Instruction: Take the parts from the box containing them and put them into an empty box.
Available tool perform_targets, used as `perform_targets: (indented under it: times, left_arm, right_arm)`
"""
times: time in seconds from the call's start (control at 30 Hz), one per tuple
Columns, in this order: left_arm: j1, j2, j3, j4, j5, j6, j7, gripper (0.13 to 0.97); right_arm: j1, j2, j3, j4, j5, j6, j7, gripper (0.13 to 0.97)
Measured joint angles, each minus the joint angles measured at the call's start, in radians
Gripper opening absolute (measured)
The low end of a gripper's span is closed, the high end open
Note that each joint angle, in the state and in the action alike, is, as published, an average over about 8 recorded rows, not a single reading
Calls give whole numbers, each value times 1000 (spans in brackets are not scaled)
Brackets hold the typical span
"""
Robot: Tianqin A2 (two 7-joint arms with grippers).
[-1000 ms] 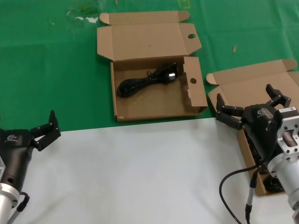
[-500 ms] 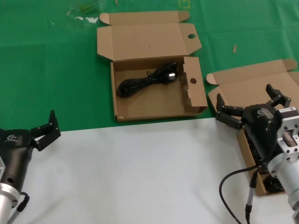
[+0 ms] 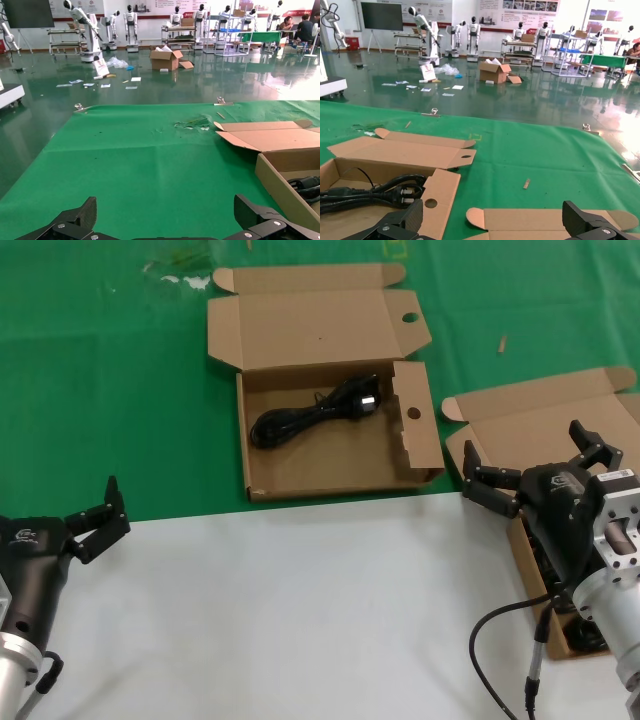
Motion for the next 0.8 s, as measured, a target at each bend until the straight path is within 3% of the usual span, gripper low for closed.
perform_targets:
  times: [0.8]
  left_arm:
    - [0,0,0,0,0,0,0,966]
  right_arm:
    - [0,0,0,0,0,0,0,966]
